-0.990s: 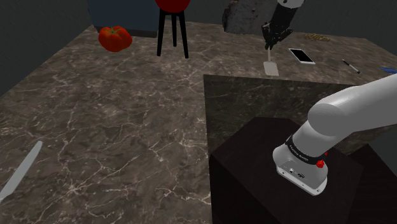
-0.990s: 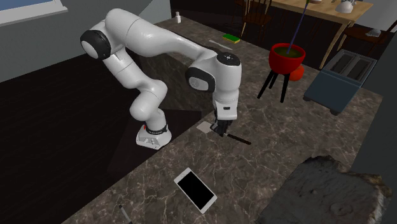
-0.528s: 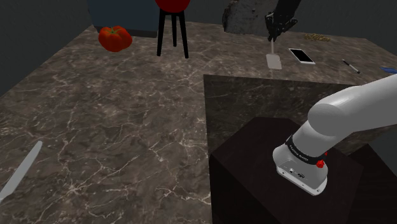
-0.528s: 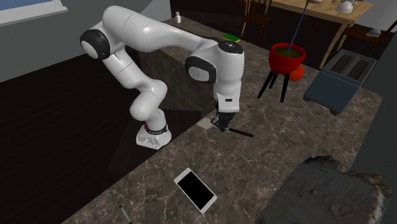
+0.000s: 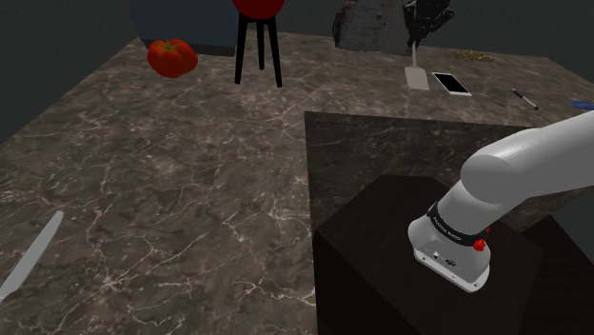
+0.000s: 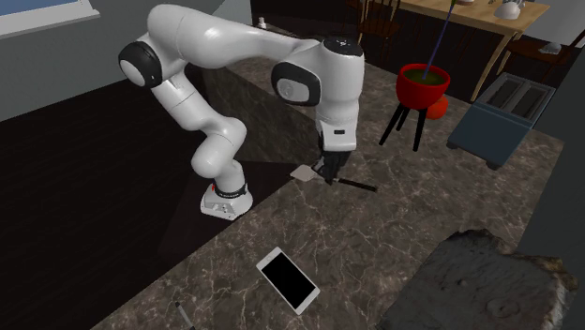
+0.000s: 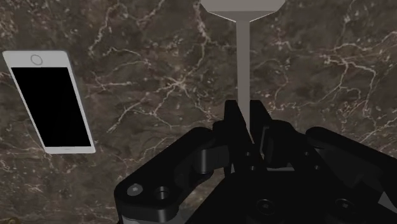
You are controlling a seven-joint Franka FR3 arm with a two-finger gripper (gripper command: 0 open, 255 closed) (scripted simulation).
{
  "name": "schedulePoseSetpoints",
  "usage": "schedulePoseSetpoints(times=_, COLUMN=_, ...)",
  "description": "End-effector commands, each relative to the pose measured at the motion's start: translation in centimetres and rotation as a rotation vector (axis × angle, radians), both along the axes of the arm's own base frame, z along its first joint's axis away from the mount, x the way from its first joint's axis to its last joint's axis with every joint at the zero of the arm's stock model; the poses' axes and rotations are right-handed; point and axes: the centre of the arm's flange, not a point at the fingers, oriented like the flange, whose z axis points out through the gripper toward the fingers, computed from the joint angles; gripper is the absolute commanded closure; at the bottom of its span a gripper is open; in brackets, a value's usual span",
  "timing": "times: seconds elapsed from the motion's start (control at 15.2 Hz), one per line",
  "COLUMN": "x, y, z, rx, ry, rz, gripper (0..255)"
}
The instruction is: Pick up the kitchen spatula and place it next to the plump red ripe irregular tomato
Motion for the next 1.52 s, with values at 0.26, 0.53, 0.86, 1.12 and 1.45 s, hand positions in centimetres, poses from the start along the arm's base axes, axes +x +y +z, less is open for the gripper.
schedulePoseSetpoints(times=0.26, x=0.0, y=0.0, z=2.7, rx=0.0, ry=0.0, rz=0.0, gripper=255)
schedulePoseSetpoints(times=0.53, x=3.3, y=4.1, z=2.7, rx=0.0, ry=0.0, rz=0.0, gripper=255)
schedulePoseSetpoints(times=0.86, x=7.5, y=9.2, z=2.7, rx=0.0, ry=0.0, rz=0.0, gripper=255)
schedulePoseSetpoints(times=1.12, x=10.8, y=13.3, z=2.7, rx=0.0, ry=0.0, rz=0.0, gripper=255)
schedulePoseSetpoints(times=1.45, x=15.0, y=18.4, z=2.7, rx=0.0, ry=0.0, rz=0.0, gripper=255)
